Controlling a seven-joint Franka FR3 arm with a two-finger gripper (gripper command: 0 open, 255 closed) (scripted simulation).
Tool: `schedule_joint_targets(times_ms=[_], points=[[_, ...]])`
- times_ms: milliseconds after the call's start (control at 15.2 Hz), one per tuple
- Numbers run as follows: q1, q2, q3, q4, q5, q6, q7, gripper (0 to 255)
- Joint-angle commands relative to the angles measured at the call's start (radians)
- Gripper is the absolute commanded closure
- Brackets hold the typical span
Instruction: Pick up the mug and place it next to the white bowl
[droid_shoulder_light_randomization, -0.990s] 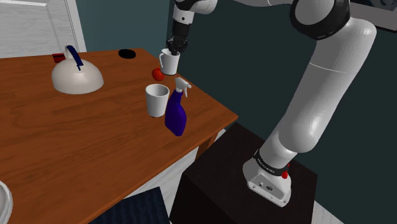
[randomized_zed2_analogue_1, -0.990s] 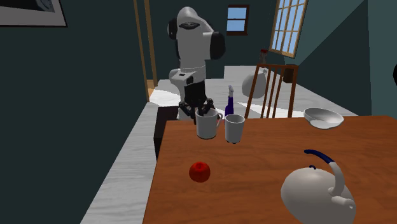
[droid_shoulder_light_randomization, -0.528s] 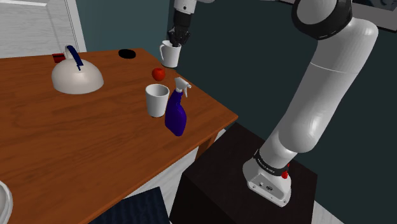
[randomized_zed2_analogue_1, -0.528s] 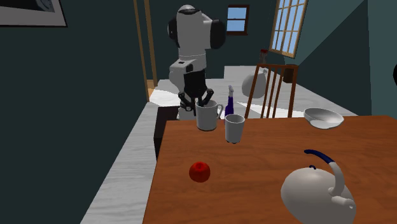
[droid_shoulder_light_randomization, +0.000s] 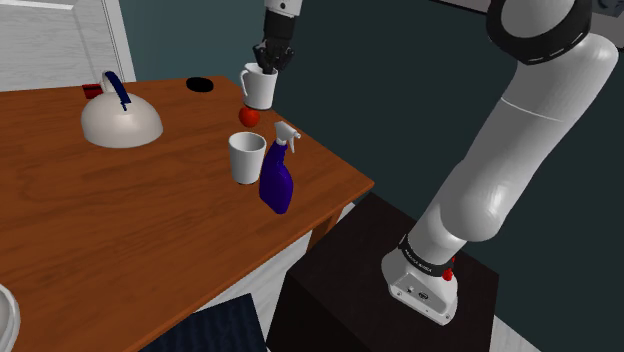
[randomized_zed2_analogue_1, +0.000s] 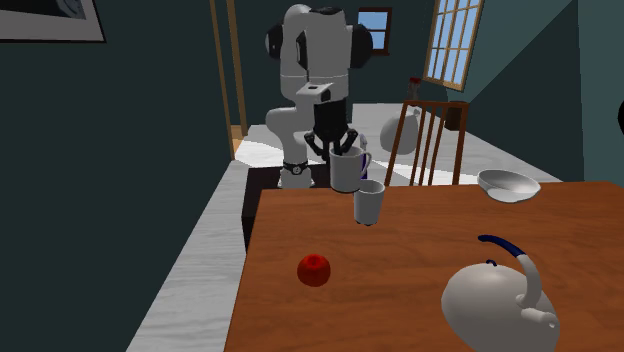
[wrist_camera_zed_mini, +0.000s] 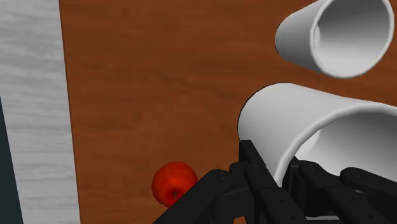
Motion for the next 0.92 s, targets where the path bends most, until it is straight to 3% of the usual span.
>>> schedule_joint_targets(times_ms=[0, 858], points=[[0.020, -0.035, 0.017, -0.046, -0.002, 0.014, 0.038, 255], [0.162, -0.158, 0.172, -0.194, 0.005, 0.059, 0.330, 255]])
